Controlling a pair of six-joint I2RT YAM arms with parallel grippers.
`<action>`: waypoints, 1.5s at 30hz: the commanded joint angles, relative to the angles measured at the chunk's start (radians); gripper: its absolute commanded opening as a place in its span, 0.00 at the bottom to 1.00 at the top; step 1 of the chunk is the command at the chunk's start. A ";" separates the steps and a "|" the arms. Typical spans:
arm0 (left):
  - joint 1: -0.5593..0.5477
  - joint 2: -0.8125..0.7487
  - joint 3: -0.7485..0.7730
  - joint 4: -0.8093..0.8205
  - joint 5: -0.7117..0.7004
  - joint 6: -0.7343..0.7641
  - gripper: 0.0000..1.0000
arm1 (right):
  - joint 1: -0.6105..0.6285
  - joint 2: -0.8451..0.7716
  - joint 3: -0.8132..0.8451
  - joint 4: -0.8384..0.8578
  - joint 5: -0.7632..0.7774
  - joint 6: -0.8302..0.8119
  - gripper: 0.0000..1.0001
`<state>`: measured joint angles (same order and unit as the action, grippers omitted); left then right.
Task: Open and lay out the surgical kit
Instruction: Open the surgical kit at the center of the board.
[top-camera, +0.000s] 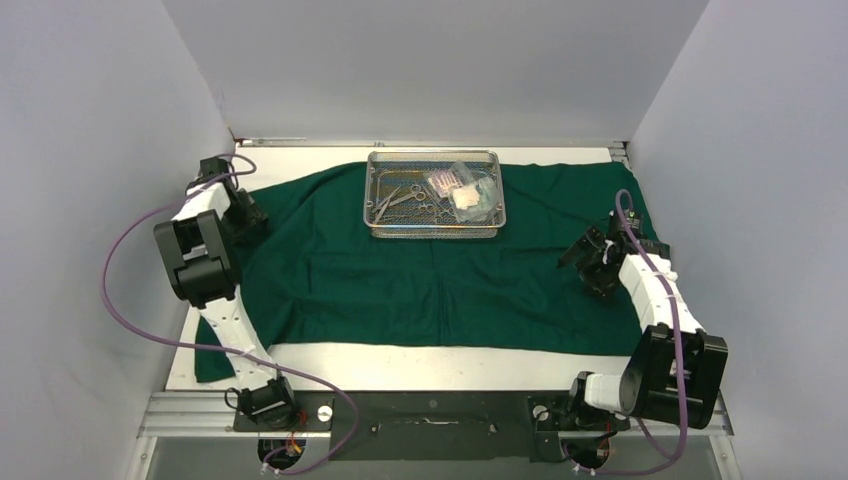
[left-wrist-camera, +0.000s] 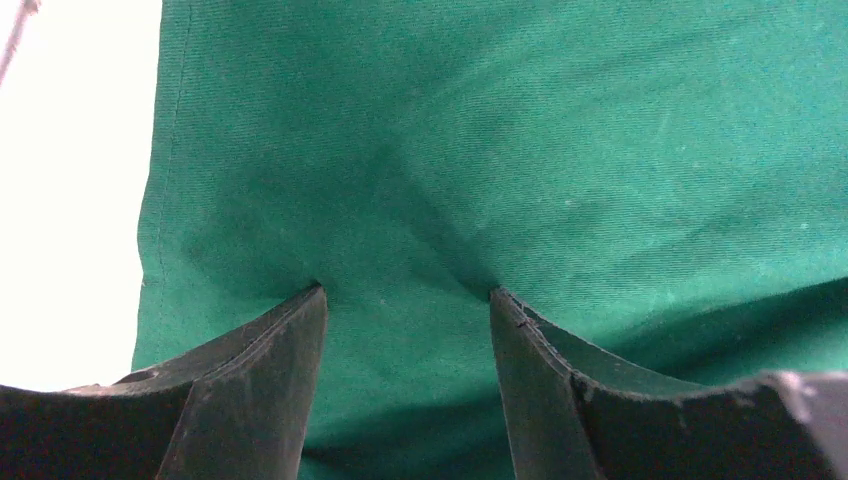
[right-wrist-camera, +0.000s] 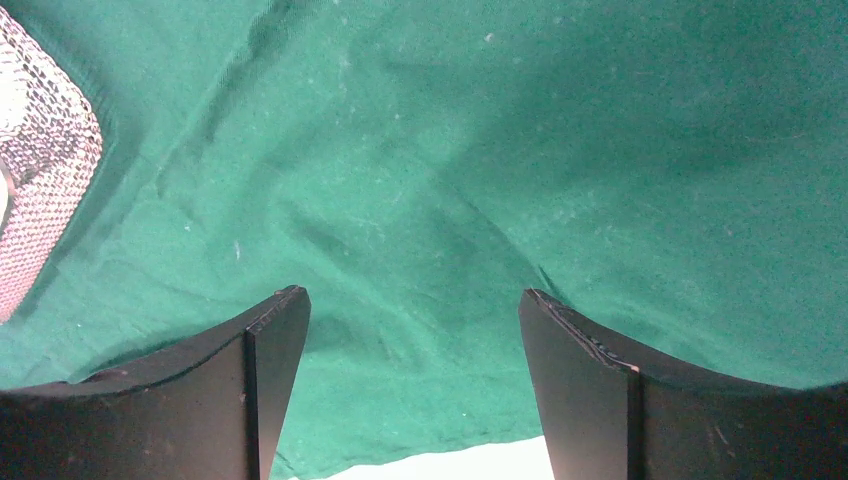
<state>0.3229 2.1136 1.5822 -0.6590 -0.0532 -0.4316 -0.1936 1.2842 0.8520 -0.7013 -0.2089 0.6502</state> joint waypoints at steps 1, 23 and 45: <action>-0.001 0.081 0.128 0.003 -0.045 0.070 0.57 | 0.007 0.036 0.048 0.016 0.021 0.036 0.73; -0.004 0.288 0.589 -0.136 -0.102 0.132 0.63 | 0.006 0.245 0.019 0.021 0.179 -0.152 0.77; -0.025 -0.368 -0.026 -0.102 -0.074 -0.003 0.85 | -0.010 0.210 0.174 -0.011 0.166 -0.142 0.76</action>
<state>0.2600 1.8786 1.6752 -0.7811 -0.1196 -0.3840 -0.2024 1.5394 0.9028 -0.7387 -0.0254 0.5095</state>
